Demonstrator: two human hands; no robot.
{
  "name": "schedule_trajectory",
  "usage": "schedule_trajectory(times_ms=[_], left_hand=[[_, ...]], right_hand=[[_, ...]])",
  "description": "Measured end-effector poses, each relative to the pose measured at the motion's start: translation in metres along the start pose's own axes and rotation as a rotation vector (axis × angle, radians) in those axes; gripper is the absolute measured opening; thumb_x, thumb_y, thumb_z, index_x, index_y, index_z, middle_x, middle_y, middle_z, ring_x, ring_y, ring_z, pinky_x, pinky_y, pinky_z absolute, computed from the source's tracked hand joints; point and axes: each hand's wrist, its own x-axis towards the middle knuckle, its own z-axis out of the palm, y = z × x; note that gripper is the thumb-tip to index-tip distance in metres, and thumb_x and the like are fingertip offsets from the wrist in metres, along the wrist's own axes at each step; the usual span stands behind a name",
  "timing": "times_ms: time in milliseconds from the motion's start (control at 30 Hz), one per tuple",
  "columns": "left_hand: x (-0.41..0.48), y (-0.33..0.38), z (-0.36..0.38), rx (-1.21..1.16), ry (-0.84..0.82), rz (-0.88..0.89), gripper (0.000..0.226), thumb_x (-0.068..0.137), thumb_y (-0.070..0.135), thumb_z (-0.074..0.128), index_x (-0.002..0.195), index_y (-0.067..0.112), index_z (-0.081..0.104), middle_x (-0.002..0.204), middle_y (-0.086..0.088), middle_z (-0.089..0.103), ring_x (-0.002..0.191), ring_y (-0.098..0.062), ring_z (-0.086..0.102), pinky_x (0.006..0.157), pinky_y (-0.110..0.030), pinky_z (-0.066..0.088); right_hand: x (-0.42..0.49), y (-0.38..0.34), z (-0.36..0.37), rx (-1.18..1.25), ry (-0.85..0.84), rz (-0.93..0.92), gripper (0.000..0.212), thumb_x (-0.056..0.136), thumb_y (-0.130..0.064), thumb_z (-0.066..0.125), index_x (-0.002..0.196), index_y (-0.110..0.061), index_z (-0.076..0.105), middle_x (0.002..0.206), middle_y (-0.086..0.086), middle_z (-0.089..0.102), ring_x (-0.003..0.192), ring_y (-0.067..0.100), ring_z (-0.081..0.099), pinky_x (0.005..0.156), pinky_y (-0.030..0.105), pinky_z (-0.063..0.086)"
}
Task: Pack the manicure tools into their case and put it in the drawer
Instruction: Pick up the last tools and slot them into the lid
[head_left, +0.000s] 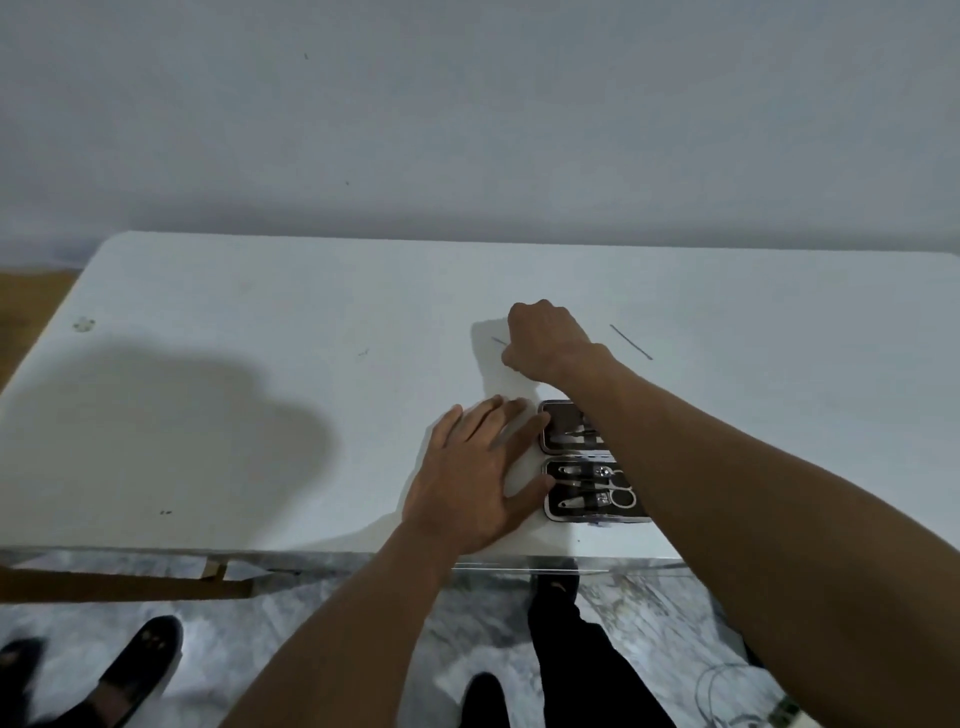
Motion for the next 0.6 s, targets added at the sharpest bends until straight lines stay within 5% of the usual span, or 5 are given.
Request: schedule_trajectory(times_ms=[100,267,367,600], left_hand=[[-0.001,0.0,0.001,0.021,0.007,0.001,0.064,0.093,0.071,0.023,0.149,0.041,0.026,0.156,0.012,0.029,0.146,-0.013,0.021,0.119,-0.043,0.015],[-0.002,0.0,0.003,0.041,0.031,0.007,0.064,0.092,0.07,0.026,0.149,0.04,0.029,0.155,0.012,0.033,0.145,-0.012,0.024,0.119,-0.042,0.018],[-0.002,0.0,0.005,0.021,0.053,0.002,0.062,0.091,0.068,0.03,0.146,0.04,0.034,0.152,0.011,0.038,0.143,-0.014,0.029,0.118,-0.042,0.02],[-0.004,-0.001,0.007,0.043,0.075,0.012,0.06,0.091,0.065,0.033,0.146,0.04,0.035,0.151,0.011,0.04,0.143,-0.015,0.031,0.117,-0.044,0.022]], right_hand=[[-0.003,0.005,0.002,-0.003,0.013,0.0,0.021,0.088,-0.012,0.052,0.104,0.0,0.057,0.105,0.019,0.064,0.094,0.037,0.062,0.068,0.032,0.04],[-0.013,0.018,-0.005,0.08,0.09,0.036,0.017,0.087,-0.006,0.051,0.103,-0.003,0.051,0.098,0.02,0.061,0.093,0.039,0.061,0.069,0.033,0.04],[-0.029,0.03,-0.007,0.196,0.173,0.049,0.032,0.085,-0.002,0.05,0.116,-0.007,0.057,0.106,0.016,0.067,0.101,0.037,0.061,0.082,0.035,0.048],[-0.087,0.058,-0.006,0.35,0.33,0.11,0.017,0.09,-0.015,0.055,0.094,-0.021,0.071,0.087,0.005,0.066,0.083,0.025,0.064,0.073,0.029,0.047]])
